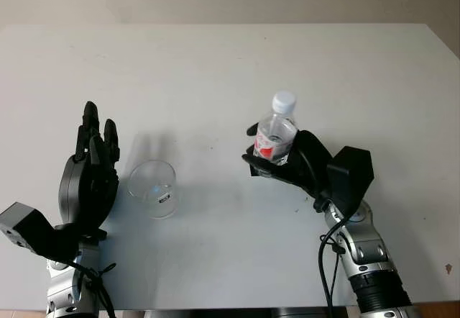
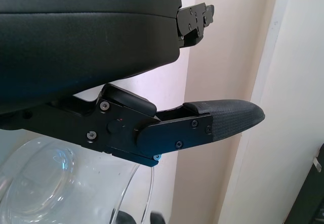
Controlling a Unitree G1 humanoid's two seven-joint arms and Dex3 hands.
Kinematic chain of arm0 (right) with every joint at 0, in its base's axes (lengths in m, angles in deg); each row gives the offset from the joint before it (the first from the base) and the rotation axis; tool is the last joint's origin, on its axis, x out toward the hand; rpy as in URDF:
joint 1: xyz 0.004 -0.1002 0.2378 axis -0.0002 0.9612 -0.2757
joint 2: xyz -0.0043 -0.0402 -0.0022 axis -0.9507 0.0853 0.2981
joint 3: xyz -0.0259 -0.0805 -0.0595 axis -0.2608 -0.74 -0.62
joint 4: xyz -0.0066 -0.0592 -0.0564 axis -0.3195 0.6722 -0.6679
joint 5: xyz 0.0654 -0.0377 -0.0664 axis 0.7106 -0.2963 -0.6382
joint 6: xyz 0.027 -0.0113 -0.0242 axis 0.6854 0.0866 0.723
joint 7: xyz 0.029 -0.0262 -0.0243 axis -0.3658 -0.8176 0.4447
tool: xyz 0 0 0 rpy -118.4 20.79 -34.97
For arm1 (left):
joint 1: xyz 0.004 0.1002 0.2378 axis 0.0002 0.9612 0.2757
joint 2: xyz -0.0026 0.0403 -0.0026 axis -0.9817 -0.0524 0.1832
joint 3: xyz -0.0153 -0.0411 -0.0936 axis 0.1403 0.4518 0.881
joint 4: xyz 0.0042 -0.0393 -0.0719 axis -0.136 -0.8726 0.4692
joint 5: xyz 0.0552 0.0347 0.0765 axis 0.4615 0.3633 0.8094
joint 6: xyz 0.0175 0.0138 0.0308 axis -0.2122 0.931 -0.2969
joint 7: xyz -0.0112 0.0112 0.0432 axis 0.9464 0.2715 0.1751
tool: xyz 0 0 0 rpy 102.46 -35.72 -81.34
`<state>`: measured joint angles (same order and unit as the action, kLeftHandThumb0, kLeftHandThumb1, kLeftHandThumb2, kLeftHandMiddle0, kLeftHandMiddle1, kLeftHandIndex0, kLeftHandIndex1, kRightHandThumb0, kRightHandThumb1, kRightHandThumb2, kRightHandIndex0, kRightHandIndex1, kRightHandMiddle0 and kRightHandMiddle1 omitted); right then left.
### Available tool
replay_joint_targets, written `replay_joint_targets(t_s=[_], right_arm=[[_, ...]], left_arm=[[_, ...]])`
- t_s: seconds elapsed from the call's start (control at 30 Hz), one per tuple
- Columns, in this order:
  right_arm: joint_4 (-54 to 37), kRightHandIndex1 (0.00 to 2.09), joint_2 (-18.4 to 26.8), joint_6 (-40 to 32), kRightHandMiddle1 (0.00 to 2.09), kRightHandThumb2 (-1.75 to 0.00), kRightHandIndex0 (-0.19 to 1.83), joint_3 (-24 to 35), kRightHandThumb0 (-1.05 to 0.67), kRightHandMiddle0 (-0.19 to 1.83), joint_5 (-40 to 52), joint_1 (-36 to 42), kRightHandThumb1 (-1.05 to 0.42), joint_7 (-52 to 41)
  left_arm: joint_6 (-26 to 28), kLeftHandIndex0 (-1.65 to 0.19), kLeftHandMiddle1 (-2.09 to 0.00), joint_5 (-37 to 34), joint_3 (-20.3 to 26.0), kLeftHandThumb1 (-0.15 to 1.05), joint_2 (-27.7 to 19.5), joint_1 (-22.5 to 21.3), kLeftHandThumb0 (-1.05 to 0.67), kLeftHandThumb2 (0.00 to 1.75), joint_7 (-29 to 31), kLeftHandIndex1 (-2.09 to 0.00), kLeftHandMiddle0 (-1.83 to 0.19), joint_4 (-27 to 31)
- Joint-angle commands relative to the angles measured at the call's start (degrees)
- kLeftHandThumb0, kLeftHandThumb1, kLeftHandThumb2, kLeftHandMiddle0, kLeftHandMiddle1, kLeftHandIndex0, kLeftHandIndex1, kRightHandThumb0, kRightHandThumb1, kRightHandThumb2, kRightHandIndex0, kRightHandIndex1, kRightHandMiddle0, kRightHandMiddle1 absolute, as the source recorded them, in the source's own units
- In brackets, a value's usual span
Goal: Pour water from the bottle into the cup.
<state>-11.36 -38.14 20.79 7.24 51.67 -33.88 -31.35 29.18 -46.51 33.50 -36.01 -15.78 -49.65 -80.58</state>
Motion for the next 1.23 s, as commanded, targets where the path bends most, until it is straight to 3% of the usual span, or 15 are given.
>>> replay_joint_targets(t_s=[0.0,0.17,0.27,0.37,0.47,0.7,1.2], right_arm=[[1.4,0.66,0.5,0.2,0.77,-0.05,-0.04,-0.2,-0.64,-0.07,-0.5,1.6,-1.01,0.1],[2.1,0.18,-0.1,2.0,0.43,-0.05,0.01,0.7,-0.69,-0.05,0.2,2.8,-0.99,0.6],[3.6,0.04,0.6,5.4,0.24,-0.05,-0.14,0.7,-0.74,-0.15,0.2,3.0,-0.97,0.0],[5.3,0.0,4.0,10.2,0.03,-0.05,-0.19,-0.2,-0.86,-0.19,-3.3,2.6,-0.97,-0.8],[6.3,0.0,5.2,13.8,0.0,-0.05,-0.19,0.6,-0.94,-0.19,-4.3,2.8,-0.97,-0.2],[6.6,0.0,4.8,18.4,0.0,-0.06,-0.19,2.9,-0.94,-0.19,-3.5,3.4,-0.98,2.8],[6.5,0.0,5.0,19.9,0.0,-0.06,-0.19,2.8,-0.91,-0.19,-2.8,3.7,-0.98,2.1]], left_arm=[[0.5,0.19,-0.01,0.1,0.0,1.05,0.4,2.1,-0.78,0.6,0.2,0.0,0.19,-1.7],[0.9,0.19,0.0,0.0,0.0,1.05,0.1,2.0,-0.78,0.61,0.4,0.0,0.19,-1.7],[0.7,0.19,0.0,0.5,0.0,1.05,0.2,2.0,-0.79,0.61,0.0,0.0,0.19,-1.7],[0.9,0.19,0.0,0.3,0.1,1.05,0.4,2.0,-0.79,0.61,-0.3,0.0,0.19,-1.6],[0.8,0.19,-0.01,0.1,0.1,1.05,0.5,1.8,-0.78,0.62,-0.3,0.0,0.19,-2.0],[-0.2,0.19,-0.01,0.2,0.1,1.05,0.3,1.0,-0.79,0.62,0.6,0.0,0.19,-3.5],[-0.6,0.19,-0.02,0.4,0.0,1.05,0.2,0.9,-0.81,0.6,0.4,0.0,0.19,-3.9]])
